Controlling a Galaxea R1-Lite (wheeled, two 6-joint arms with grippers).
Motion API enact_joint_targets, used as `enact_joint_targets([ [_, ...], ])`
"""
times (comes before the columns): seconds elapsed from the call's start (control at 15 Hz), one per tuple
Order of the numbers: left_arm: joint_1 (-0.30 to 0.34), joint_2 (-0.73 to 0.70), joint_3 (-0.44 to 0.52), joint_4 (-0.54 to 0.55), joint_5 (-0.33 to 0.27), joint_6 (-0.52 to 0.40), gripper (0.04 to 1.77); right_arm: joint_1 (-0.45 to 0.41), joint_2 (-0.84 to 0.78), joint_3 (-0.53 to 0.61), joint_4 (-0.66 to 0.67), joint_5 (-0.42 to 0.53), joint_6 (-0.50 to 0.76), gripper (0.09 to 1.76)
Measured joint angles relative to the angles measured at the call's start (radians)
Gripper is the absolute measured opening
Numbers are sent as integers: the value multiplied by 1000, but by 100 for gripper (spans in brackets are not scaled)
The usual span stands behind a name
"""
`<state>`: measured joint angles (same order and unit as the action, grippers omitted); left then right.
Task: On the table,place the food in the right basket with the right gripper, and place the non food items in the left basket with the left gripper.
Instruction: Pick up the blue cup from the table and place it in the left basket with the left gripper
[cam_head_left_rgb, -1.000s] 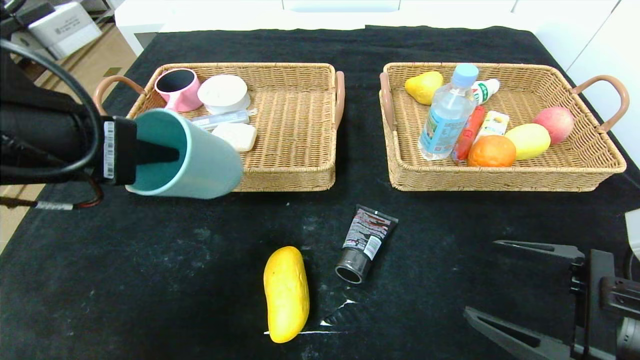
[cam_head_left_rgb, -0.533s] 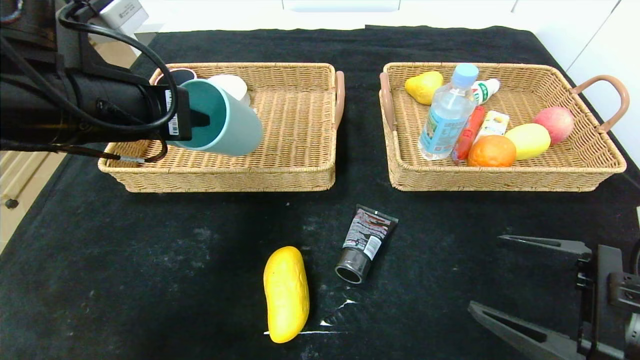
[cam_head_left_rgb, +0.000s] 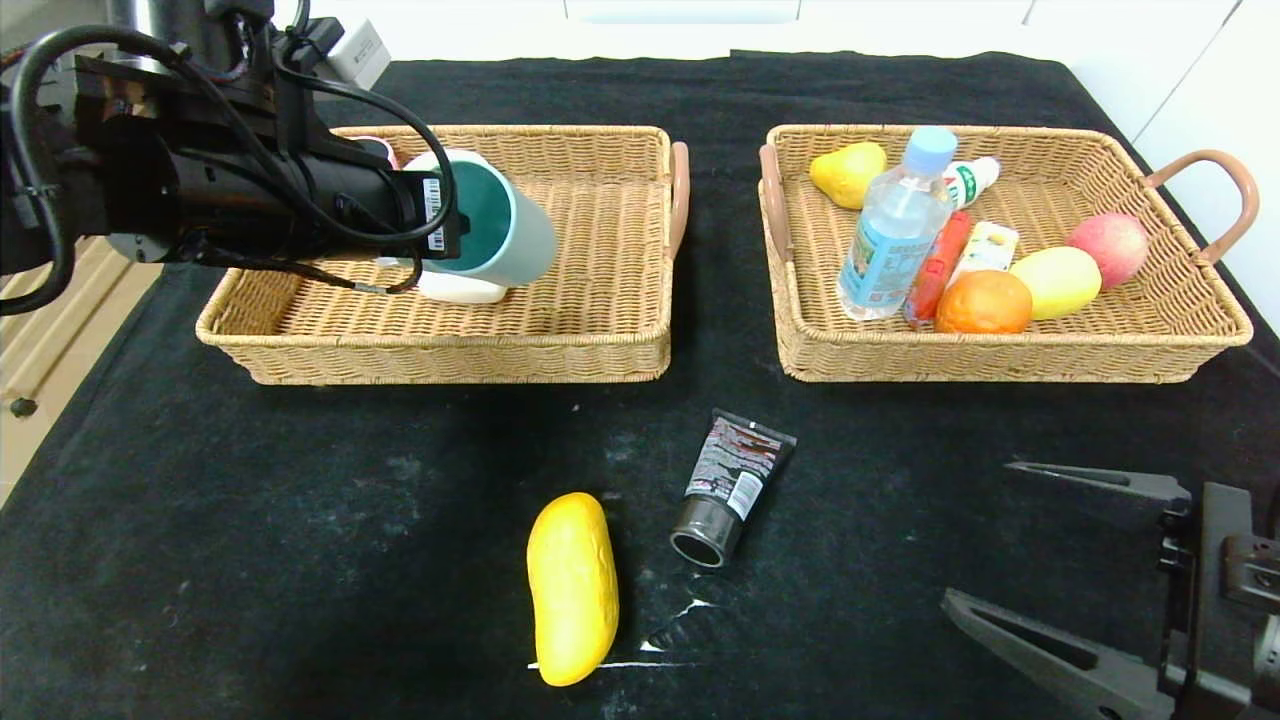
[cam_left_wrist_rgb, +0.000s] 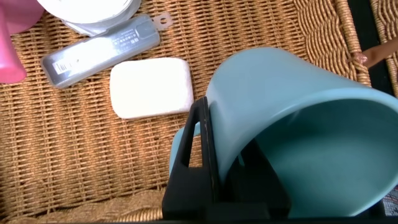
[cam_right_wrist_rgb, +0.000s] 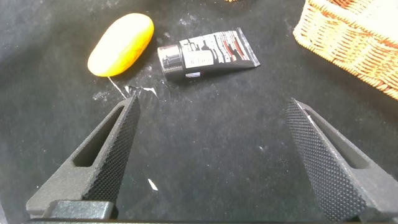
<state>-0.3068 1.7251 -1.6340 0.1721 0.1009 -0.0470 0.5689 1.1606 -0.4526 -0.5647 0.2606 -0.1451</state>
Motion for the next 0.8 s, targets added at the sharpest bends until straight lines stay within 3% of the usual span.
enact_joint_targets([
  [0.2,4,28,-15,4,1,3,18,0,-5,0,0,0,0,171],
  [0.27,4,35,-19,3,2,3,26,0,-6,-1,-1,0,0,171],
  [0.53,6,47,-31,7,3,3,84,0,-16,-2,0,0,-1,171],
  [0.8,2,46,-30,13,3,2,119,0,-19,-2,1,0,-1,171],
])
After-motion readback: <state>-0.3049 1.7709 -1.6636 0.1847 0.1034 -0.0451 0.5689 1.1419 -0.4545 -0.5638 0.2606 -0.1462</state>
